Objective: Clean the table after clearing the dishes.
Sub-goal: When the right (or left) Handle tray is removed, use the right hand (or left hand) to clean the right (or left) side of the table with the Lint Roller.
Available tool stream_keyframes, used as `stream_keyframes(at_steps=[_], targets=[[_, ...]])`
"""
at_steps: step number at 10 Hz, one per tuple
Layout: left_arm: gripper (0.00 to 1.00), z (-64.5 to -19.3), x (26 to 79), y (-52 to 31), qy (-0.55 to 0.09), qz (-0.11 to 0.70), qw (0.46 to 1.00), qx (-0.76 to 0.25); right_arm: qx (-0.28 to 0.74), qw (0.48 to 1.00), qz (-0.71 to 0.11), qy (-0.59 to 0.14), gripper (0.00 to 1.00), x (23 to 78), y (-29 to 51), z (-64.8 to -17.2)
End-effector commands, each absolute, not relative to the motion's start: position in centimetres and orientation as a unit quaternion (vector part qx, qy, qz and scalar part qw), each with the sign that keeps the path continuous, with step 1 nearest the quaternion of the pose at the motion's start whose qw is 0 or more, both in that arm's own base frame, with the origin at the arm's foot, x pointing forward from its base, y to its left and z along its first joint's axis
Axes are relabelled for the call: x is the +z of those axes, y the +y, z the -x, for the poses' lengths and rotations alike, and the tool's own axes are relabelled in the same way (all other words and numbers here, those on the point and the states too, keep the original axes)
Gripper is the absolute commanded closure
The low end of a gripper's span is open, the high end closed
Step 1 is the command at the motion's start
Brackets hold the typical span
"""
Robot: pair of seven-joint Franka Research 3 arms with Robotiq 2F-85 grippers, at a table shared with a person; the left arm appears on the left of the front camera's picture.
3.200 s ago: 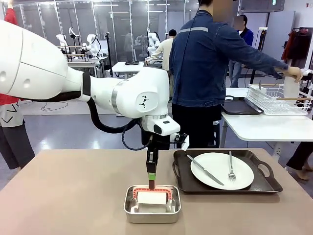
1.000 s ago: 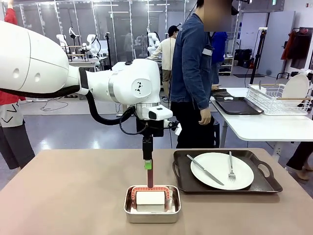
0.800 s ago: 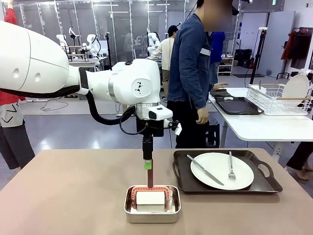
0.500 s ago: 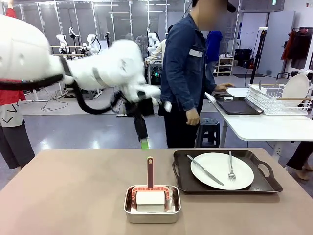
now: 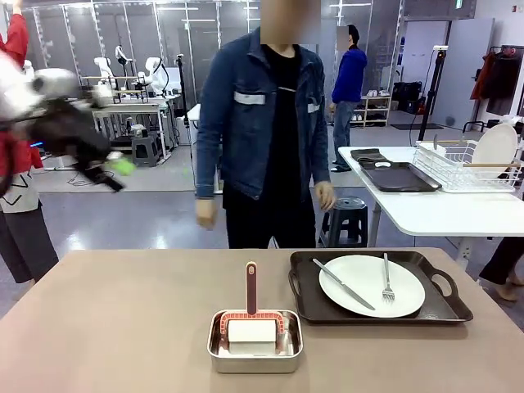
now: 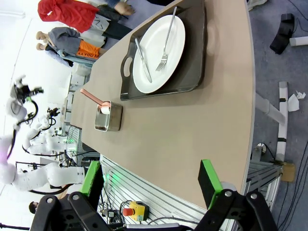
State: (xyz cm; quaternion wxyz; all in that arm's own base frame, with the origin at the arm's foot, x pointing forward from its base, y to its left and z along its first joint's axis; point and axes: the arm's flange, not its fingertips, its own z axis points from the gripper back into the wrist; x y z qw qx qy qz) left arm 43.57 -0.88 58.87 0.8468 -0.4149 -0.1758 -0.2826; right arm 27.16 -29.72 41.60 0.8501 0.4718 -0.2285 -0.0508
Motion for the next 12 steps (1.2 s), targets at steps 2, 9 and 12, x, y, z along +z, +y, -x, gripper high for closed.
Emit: stream_keyframes(at_steps=[2,9,12], targets=[[0.00,-32.7,53.1,9.2,-0.364,0.461,0.804,-0.092,-0.051,0.848,-0.475,-0.230,0.00,42.0,-29.6,-27.0],[0.00,-27.3,46.9,21.5,-0.387,0.426,0.810,0.110,-0.051,0.848,-0.475,-0.230,0.00,42.0,-29.6,-27.0],[0.00,-27.3,46.9,21.5,-0.387,0.426,0.810,0.110,-0.051,0.848,-0.475,-0.230,0.00,42.0,-29.6,-27.0]])
